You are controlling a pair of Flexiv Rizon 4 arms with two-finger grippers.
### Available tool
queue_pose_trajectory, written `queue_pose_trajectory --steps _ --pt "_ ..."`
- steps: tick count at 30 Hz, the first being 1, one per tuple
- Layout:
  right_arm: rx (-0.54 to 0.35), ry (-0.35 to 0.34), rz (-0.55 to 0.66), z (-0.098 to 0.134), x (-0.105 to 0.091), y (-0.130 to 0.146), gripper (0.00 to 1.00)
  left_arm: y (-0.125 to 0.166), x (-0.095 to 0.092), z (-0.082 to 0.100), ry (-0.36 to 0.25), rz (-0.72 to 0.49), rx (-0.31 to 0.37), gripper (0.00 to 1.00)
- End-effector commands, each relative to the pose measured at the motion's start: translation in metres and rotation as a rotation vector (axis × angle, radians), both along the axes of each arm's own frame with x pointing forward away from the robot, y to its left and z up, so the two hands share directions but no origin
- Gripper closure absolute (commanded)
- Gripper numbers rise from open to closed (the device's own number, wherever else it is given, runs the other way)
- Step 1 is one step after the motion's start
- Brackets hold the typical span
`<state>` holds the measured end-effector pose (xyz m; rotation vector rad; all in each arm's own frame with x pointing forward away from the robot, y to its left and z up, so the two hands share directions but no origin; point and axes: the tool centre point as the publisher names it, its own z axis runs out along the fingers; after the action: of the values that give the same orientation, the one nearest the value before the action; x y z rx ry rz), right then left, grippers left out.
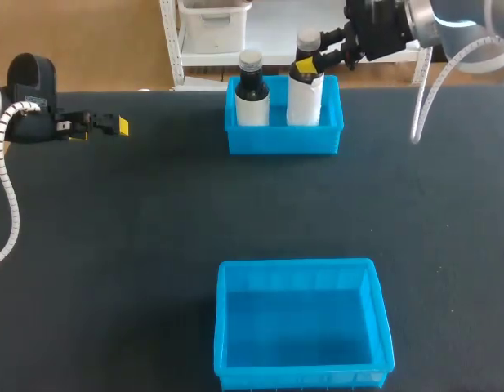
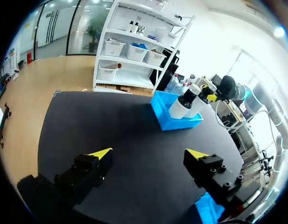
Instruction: Pick up the bottle, and place it in the far bin if it is heavy, or in the near bin if it is light.
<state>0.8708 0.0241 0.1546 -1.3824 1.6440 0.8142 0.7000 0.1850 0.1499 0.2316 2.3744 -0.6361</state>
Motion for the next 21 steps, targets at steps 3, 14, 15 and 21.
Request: queue_pose_trajectory --steps 3,14,15,21 --pt "0.0 0.002 0.004 -0.0029 -0.0035 -0.0016 1.0 0.0 0.0 0.0 0.0 0.0 0.0 0.0" --pt "0.007 -0.003 0.007 -0.007 -0.0058 -0.003 1.0 0.0 0.0 0.0 0.0 0.0 0.0 0.0" --pt "0.007 -0.003 0.008 -0.0075 -0.0061 -0.0032 1.0 0.0 0.0 0.0 0.0 0.0 0.0 0.0" --pt "0.009 -0.004 0.012 -0.0103 -0.0066 -0.0043 1.0 0.0 0.0 0.0 0.0 0.0 0.0 0.0"
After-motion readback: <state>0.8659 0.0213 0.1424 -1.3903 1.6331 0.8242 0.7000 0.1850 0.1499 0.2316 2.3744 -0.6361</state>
